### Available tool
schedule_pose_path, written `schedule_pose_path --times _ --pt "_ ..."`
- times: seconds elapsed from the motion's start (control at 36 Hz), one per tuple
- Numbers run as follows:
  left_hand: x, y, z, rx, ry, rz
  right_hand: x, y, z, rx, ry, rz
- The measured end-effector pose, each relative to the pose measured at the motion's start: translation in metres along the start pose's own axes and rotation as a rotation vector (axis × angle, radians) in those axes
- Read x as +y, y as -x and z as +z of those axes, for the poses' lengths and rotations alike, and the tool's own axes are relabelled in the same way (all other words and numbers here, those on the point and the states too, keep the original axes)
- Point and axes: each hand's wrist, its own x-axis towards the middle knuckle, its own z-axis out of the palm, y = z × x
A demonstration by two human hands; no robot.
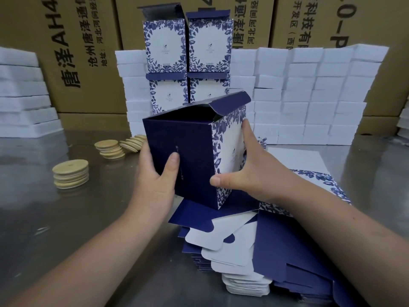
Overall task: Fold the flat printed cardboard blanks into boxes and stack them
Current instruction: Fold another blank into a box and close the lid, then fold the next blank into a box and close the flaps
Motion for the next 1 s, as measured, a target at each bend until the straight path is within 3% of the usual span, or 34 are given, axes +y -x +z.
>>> schedule_pose_path --times 0.36,0.47,0.56,0.64,0.69,0.75,0.83,0.89,1.0 --pt "-0.010 -0.002 -0.001 -0.067 -0.052 -0.105 0.006 0.002 0.001 0.058 -0.006 0.006" --pt "-0.015 -0.004 0.002 -0.122 0.102 -0.172 0.003 -0.001 0.001 0.088 -0.050 0.005" --pt "-0.030 -0.018 0.008 -0.061 0.230 -0.400 -0.002 -0.001 -0.003 0.163 -0.092 0.018" --pt "-0.034 -0.002 0.013 -0.198 0.275 -0.520 -0.004 -0.003 -0.011 0.265 -0.258 0.071" --pt "-0.034 0.011 0.012 -0.203 0.362 -0.586 -0.006 -0.004 -0.020 0.288 -0.395 0.180" --pt "-0.038 0.004 0.015 -0.222 0.322 -0.569 -0.009 -0.004 -0.030 0.298 -0.452 0.239" --pt "-0.036 0.004 0.007 -0.295 0.464 -0.564 -0.016 -0.010 -0.049 0.371 -0.446 0.228" --pt "-0.032 0.009 0.010 -0.362 0.434 -0.499 -0.020 -0.021 -0.064 0.430 -0.428 0.246" --pt "-0.032 0.012 0.008 -0.339 0.316 -0.462 -0.015 -0.057 -0.089 0.608 -0.359 0.323"
